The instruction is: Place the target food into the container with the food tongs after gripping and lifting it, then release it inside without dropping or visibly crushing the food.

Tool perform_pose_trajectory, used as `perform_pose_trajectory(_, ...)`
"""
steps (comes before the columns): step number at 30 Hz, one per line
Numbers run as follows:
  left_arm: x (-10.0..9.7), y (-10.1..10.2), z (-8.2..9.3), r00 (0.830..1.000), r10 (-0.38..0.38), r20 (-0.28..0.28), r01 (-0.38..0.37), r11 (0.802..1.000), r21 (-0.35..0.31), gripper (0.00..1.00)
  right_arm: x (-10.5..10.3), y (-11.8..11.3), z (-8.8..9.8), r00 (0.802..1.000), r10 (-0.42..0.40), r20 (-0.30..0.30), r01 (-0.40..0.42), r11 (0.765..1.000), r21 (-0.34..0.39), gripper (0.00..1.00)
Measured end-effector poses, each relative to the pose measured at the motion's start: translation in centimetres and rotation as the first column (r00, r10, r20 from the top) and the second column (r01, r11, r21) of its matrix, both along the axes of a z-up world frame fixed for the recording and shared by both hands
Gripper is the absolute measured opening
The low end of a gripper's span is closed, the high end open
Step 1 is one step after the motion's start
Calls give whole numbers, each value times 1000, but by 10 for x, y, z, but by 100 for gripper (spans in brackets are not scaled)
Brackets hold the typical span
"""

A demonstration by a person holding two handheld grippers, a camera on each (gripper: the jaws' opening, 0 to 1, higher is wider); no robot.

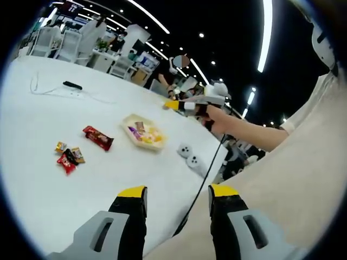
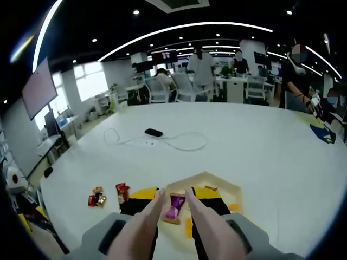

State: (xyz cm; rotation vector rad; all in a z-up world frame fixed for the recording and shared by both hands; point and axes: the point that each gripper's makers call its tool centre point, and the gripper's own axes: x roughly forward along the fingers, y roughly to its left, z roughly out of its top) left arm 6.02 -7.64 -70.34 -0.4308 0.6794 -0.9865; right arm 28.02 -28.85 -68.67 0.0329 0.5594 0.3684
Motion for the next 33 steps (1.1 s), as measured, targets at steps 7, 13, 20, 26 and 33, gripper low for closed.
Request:
perform_pose_trajectory(7, -2, 0, 1, 1000, 0, 2, 0, 1000, -3, 45, -1, -8, 9, 999, -32, 40, 34, 999, -34, 24)
perform_pose_trajectory(13, -4, 2, 3, 1000, -1, 7, 1, 1000, 4, 45, -2, -2, 4, 999, 4, 37, 0, 994, -108, 24)
perform_pose_trajectory(20, -5, 6, 5, 1000, 9, 16, -9, 1000, 2, 45, 1, 19, 2, 999, 41, 33, -38, 996, -85, 25)
perform_pose_trajectory(26, -7, 8, 4, 1000, 26, 17, -26, 1000, 3, 45, 6, 31, -7, 997, 80, 15, -78, 992, -98, 26)
perform_pose_trajectory(33, -10, 13, 1, 998, 60, 7, -60, 998, 0, 45, 6, 41, -9, 994, 106, 12, -105, 990, -98, 27)
